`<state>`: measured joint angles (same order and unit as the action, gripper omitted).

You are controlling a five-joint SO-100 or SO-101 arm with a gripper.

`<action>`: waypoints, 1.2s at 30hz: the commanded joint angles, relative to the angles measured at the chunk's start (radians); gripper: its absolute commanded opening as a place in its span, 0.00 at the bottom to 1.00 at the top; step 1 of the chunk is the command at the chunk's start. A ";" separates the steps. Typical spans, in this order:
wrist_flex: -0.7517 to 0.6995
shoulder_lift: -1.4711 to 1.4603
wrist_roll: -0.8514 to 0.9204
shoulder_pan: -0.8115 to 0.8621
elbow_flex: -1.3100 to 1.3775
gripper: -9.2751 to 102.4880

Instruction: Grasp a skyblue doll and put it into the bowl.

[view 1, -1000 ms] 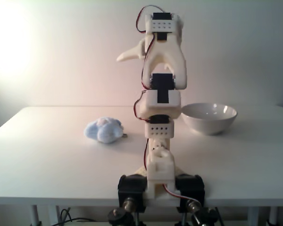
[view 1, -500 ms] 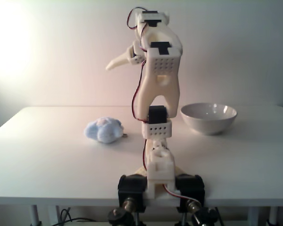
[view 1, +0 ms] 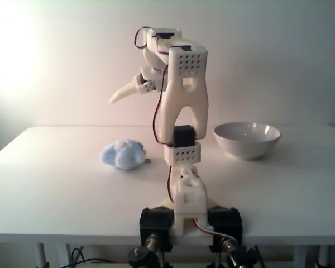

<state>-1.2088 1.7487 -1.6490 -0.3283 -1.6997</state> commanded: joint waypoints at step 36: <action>0.189 -0.299 0.112 -0.158 -0.170 0.91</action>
<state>-1.0293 1.4757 -1.5447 -0.4878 -1.8776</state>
